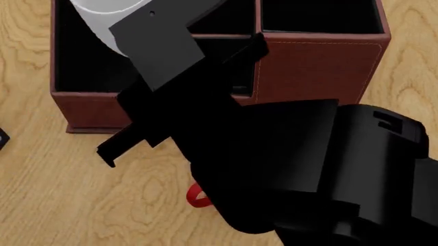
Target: Pick up the white mug and place it to the right of the caddy.
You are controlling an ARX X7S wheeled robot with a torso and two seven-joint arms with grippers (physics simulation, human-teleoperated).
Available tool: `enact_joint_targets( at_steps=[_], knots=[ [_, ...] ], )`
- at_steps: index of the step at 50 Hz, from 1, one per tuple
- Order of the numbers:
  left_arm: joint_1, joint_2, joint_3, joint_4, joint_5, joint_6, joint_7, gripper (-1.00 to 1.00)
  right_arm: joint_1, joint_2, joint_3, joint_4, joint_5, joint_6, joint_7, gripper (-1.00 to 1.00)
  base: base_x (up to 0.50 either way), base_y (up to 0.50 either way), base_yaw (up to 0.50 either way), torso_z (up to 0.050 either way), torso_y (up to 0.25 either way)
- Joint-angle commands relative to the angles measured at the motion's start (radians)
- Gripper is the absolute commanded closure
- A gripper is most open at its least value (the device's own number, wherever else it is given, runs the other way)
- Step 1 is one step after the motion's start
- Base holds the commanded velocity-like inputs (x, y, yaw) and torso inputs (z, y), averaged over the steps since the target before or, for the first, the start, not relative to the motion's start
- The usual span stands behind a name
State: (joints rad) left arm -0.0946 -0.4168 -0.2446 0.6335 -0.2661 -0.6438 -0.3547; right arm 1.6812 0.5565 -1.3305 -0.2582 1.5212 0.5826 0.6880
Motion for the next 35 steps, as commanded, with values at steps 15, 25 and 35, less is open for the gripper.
enact_joint_targets(
  at_steps=[15, 25, 35],
  knots=[
    [-0.001, 0.003, 0.015, -0.010, -0.003, 0.011, -0.001, -1.00, 0.136, 0.178, 0.079, -0.042, 0.091, 0.105, 0.078, 1.00, 0.00, 0.00, 0.00, 0.000, 0.000],
    [0.000, -0.001, 0.012, 0.001, -0.007, 0.004, -0.005, -1.00, 0.169, 0.259, 0.096, -0.055, 0.126, 0.137, 0.122, 1.00, 0.00, 0.00, 0.00, 0.000, 0.000],
    [0.000, -0.002, 0.016, 0.006, -0.006, 0.000, -0.010, -1.00, 0.217, 0.346, 0.111, -0.062, 0.156, 0.187, 0.155, 1.00, 0.00, 0.00, 0.00, 0.000, 0.002]
  ],
)
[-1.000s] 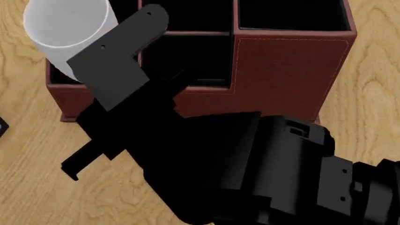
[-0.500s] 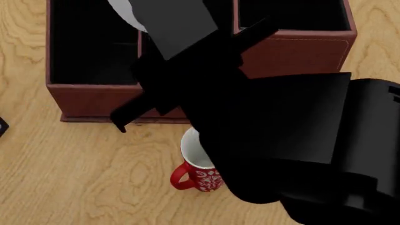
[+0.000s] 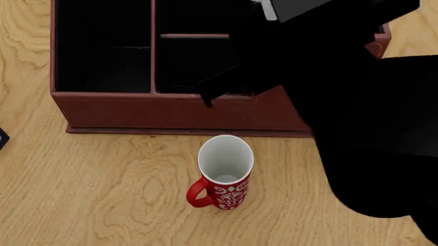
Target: Pick up the white mug and place it to the right of the caddy.
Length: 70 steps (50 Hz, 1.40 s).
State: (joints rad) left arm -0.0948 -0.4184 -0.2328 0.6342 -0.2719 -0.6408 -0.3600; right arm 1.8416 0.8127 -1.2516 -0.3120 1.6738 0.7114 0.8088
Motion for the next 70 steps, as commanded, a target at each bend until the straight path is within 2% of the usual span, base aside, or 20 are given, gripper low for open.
enact_joint_targets(
  at_steps=[1, 37, 50, 70],
  knots=[
    [0.000, 0.000, 0.007, 0.004, 0.000, -0.002, -0.005, -1.00, 0.062, 0.096, 0.031, -0.009, 0.003, 0.067, 0.034, 1.00, 0.00, 0.00, 0.00, 0.000, 0.000],
    [-0.035, -0.007, 0.037, 0.007, -0.006, -0.018, -0.011, -1.00, 0.144, 0.326, 0.047, 0.028, 0.028, 0.217, 0.104, 1.00, 0.00, 0.00, 0.00, 0.000, 0.001],
    [-0.033, -0.007, 0.043, 0.011, -0.006, -0.017, -0.015, -1.00, 0.062, 0.400, 0.040, 0.021, 0.031, 0.146, 0.088, 1.00, 0.00, 0.00, 0.00, 0.000, 0.001],
    [-0.018, -0.010, 0.045, 0.002, 0.000, 0.000, -0.018, -1.00, -0.074, 0.401, 0.002, 0.091, -0.027, 0.024, 0.020, 1.00, 0.00, 0.00, 0.00, 0.000, 0.001]
  ],
)
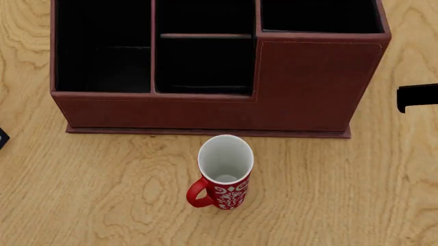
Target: Pick up the white mug and place it to the right of the caddy.
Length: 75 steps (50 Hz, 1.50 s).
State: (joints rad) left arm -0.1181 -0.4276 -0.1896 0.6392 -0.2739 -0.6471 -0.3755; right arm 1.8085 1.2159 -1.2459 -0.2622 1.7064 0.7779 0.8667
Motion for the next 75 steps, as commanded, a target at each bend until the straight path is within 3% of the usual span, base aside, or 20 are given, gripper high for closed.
enact_joint_targets(
  at_steps=[1, 28, 75],
  knots=[
    [0.006, -0.001, 0.003, -0.002, 0.002, 0.006, -0.002, -1.00, -0.047, -0.006, -0.004, 0.049, -0.062, -0.050, -0.044, 1.00, 0.00, 0.00, 0.00, 0.000, 0.000],
    [-0.008, -0.011, 0.029, 0.006, 0.016, -0.018, -0.021, -1.00, -0.204, -0.106, -0.062, 0.234, -0.206, -0.205, -0.148, 1.00, 0.00, 0.00, 0.00, 0.000, 0.001],
    [-0.034, -0.017, 0.085, 0.001, 0.038, -0.036, -0.044, -1.00, -0.364, -0.342, -0.104, 0.660, -0.286, -0.348, -0.349, 1.00, 0.00, 0.00, 0.00, 0.000, 0.001]
  ],
)
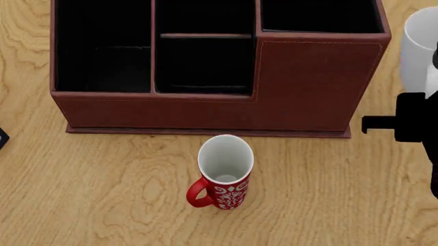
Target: Pick up the white mug and place it to the right of the caddy.
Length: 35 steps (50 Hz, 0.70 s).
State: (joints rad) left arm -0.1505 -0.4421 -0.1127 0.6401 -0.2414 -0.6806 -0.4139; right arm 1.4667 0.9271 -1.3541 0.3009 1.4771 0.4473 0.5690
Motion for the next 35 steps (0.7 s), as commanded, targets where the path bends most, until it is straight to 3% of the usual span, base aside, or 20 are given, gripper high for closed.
enact_joint_targets(
  at_steps=[1, 35],
  knots=[
    [-0.001, -0.003, 0.009, 0.000, 0.006, -0.003, -0.006, -1.00, -0.025, -0.057, 0.003, 0.103, -0.058, -0.019, -0.055, 1.00, 0.00, 0.00, 0.00, 0.000, 0.000],
    [0.002, -0.006, 0.012, 0.014, 0.001, -0.011, -0.015, -1.00, -0.139, -0.082, -0.002, 0.183, -0.045, -0.069, -0.103, 1.00, 0.00, 0.00, 0.00, 0.000, 0.001]
  ],
)
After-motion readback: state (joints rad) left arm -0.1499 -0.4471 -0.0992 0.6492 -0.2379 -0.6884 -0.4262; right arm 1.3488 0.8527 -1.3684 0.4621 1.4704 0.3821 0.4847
